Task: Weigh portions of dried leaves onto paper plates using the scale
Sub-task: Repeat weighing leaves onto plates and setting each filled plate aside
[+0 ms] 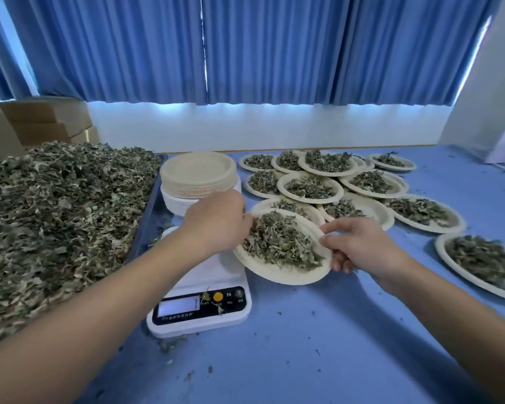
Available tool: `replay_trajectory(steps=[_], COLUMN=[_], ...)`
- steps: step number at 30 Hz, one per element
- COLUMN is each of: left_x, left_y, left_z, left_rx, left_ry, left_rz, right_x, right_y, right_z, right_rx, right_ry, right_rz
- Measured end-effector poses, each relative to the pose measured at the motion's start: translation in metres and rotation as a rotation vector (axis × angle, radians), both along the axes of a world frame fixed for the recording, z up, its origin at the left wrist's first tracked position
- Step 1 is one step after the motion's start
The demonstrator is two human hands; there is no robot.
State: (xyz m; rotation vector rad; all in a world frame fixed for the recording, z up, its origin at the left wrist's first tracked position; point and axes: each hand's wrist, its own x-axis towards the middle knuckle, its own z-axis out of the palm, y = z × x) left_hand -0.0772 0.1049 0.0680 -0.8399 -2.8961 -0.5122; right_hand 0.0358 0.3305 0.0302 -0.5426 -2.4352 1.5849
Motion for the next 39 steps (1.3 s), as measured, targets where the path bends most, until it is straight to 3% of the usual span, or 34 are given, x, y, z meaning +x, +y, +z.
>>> replay_trajectory(steps=[4, 9, 14, 22, 27, 31, 39], left_x=[0.027, 0.06, 0.079, 0.08, 0.065, 0.034, -0.047], left_y=[0.063, 0.126, 0.162, 0.174, 0.156, 0.116, -0.008], left_z=[-0.014, -0.025, -0.043, -0.049, -0.041, -0.011, 0.038], left_rx=[-0.033, 0.09, 0.088, 0.088, 0.219, 0.323, 0.327], left_ry=[0.053, -0.135, -0.256, -0.28, -0.254, -0.168, 0.103], left_rz=[-0.106, -0.213, -0.231, -0.207, -0.243, -0.19, -0.021], right_x=[0.034, 0.072, 0.076, 0.052, 0.04, 0.013, -0.083], right_y=[0.063, 0.131, 0.16, 0.166, 0.136, 0.07, -0.064], right_z=[0.003, 0.007, 0.006, 0.004, 0.017, 0.03, 0.041], right_rx=[0.241, 0.414, 0.745, 0.854, 0.976, 1.073, 0.948], right_ry=[-0.025, -0.054, -0.162, -0.211, -0.062, 0.139, 0.312], right_rz=[-0.086, -0.125, -0.136, -0.119, -0.189, -0.013, 0.237])
